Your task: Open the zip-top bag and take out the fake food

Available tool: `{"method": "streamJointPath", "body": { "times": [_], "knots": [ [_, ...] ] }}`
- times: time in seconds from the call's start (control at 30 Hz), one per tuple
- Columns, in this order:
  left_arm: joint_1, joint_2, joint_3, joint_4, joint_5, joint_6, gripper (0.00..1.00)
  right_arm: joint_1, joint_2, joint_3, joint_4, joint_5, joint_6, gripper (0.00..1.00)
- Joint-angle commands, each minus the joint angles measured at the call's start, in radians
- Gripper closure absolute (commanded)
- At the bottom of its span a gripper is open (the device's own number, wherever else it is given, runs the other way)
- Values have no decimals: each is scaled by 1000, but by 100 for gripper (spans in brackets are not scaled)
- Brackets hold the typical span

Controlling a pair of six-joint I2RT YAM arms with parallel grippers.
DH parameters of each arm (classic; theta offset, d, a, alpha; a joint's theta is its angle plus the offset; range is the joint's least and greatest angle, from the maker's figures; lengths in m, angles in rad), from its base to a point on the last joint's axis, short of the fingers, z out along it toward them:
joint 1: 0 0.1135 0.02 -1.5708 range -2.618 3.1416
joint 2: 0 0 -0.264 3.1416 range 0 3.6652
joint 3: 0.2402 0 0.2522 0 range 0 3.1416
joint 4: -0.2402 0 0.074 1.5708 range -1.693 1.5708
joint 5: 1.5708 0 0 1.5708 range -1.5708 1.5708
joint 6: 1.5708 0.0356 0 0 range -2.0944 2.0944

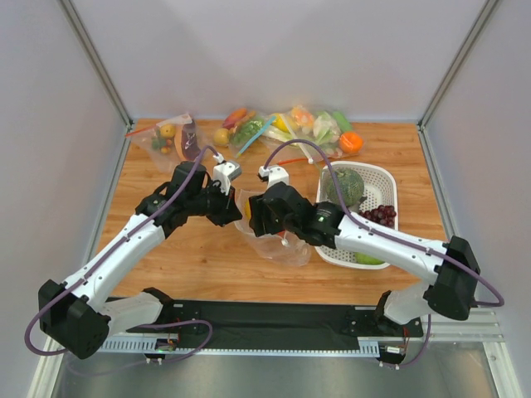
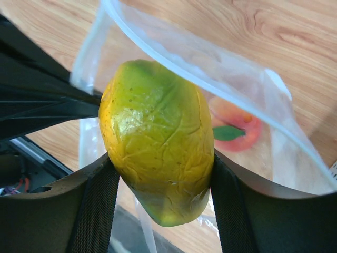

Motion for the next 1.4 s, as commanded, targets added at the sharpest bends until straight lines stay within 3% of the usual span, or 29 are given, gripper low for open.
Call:
{"method": "streamJointPath", "body": {
  "times": [0.0,0.27,0.5,0.9,1.1,1.37],
  "knots": [
    [-5,5,38,12,10,3,100,7,-82,-27,61,-8,29,58],
    [-5,9,38,10,10,3,100,4,-173,-95,147,-54,58,57],
    [-5,6,38,10,10,3,100,-14,-221,-196,346,-122,131,57],
    [-5,3,38,9,10,3,100,-22,-235,-211,580,-288,197,56],
    [-5,9,38,10,8,2,100,-25,-280,-219,533,-265,174,56],
    [-6,8,38,9,4,5,100,-60,-441,-266,372,-113,118,56]
  ]
}}
